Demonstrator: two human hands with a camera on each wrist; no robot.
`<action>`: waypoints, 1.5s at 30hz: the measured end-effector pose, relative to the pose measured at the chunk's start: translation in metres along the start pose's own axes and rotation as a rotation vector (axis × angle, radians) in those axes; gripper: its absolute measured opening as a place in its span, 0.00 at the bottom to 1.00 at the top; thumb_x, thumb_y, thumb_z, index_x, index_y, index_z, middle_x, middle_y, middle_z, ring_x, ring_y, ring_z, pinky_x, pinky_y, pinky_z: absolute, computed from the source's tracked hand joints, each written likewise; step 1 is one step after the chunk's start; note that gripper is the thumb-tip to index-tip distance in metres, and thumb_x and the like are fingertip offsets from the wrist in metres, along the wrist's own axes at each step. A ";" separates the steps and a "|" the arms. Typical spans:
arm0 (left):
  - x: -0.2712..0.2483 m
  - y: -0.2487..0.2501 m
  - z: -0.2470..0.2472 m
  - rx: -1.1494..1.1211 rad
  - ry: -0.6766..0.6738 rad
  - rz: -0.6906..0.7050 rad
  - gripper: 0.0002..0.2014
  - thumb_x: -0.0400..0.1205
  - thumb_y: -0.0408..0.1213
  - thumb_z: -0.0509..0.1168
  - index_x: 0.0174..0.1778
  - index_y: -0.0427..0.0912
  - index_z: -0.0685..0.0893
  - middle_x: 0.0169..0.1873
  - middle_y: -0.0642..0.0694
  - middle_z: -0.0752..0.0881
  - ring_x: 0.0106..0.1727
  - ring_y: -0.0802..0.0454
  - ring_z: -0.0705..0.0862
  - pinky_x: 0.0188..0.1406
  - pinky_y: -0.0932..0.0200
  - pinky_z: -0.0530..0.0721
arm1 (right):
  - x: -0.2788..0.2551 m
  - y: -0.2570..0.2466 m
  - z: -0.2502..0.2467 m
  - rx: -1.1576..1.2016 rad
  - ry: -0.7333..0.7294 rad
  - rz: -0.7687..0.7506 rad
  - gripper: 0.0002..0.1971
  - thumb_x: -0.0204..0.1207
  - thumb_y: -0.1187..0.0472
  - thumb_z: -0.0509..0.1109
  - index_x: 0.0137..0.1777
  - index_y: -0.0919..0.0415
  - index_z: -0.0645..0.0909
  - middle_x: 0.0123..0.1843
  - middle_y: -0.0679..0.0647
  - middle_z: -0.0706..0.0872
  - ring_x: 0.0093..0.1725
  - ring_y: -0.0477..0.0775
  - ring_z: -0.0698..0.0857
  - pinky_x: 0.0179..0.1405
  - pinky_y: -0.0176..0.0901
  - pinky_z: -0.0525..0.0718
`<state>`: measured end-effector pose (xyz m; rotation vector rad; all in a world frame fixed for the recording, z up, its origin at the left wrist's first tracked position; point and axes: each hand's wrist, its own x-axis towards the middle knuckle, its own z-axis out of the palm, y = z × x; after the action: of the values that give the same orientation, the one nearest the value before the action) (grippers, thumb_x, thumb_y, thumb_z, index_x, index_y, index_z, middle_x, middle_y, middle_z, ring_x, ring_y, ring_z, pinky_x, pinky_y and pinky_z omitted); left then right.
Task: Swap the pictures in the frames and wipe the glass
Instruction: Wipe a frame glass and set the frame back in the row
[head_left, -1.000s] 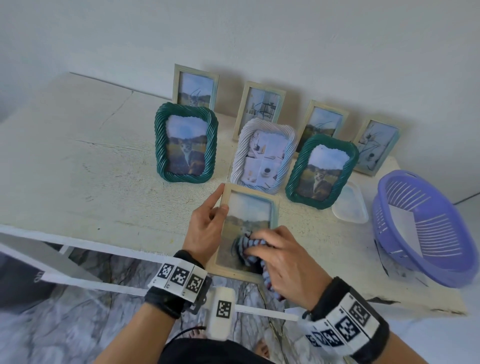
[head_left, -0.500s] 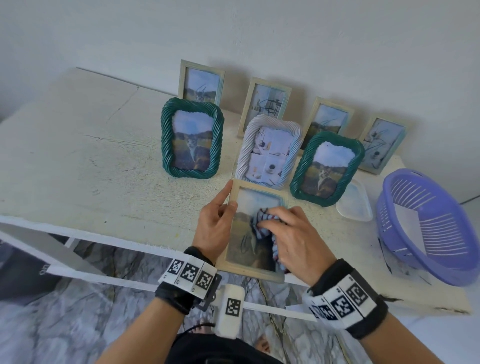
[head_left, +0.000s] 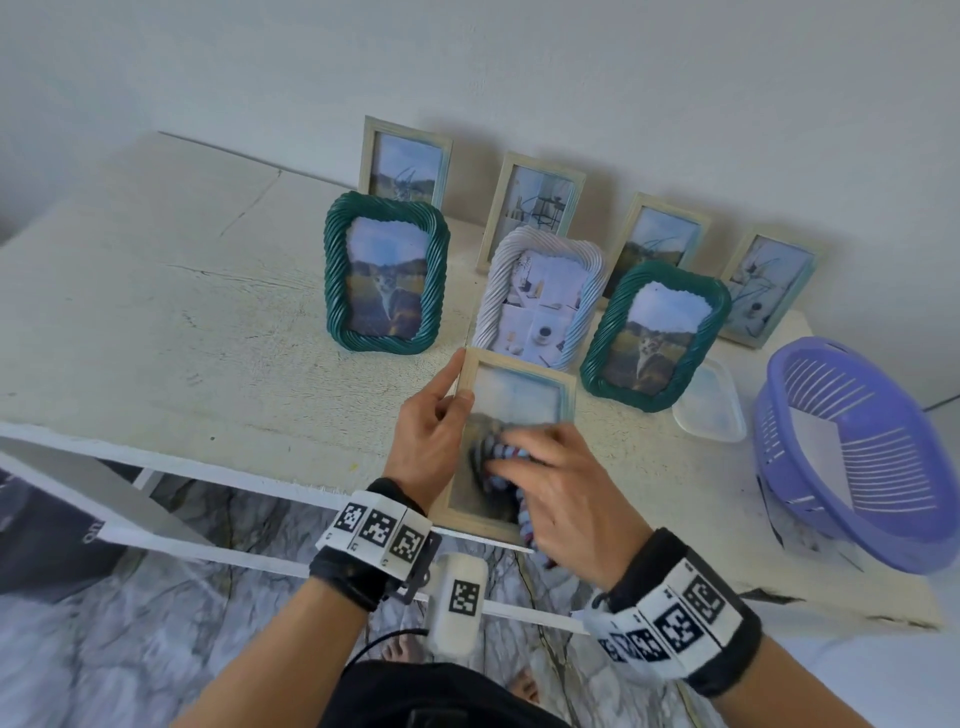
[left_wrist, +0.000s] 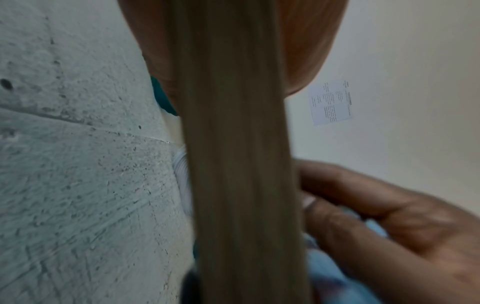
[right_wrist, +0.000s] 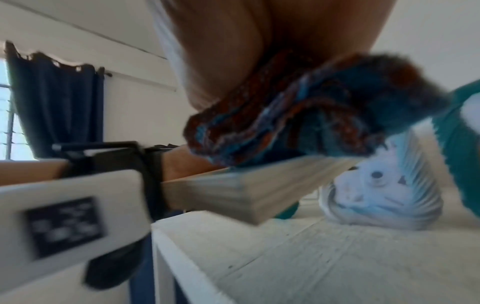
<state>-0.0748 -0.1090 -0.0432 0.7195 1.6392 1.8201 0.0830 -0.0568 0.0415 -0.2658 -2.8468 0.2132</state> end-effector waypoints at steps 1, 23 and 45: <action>0.000 0.000 -0.001 -0.003 0.000 0.002 0.23 0.82 0.40 0.61 0.75 0.61 0.73 0.28 0.43 0.69 0.31 0.48 0.65 0.32 0.53 0.68 | -0.006 -0.001 0.002 0.028 -0.042 -0.026 0.13 0.64 0.73 0.70 0.44 0.60 0.90 0.52 0.53 0.89 0.52 0.46 0.69 0.49 0.40 0.78; -0.002 -0.001 0.011 0.001 -0.004 -0.019 0.26 0.79 0.44 0.60 0.76 0.59 0.71 0.31 0.42 0.73 0.33 0.48 0.69 0.36 0.53 0.71 | -0.006 0.009 0.004 0.069 -0.090 0.034 0.16 0.64 0.76 0.72 0.49 0.60 0.89 0.56 0.53 0.86 0.51 0.50 0.71 0.50 0.41 0.77; -0.004 -0.001 0.015 -0.007 0.032 -0.029 0.24 0.79 0.43 0.60 0.73 0.62 0.71 0.28 0.42 0.70 0.31 0.47 0.65 0.32 0.51 0.67 | 0.002 0.027 0.007 0.031 -0.100 0.189 0.15 0.69 0.72 0.71 0.56 0.61 0.85 0.59 0.58 0.82 0.51 0.58 0.76 0.50 0.53 0.85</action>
<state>-0.0614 -0.1019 -0.0423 0.6637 1.6540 1.8251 0.0830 -0.0309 0.0304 -0.5334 -2.9134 0.3164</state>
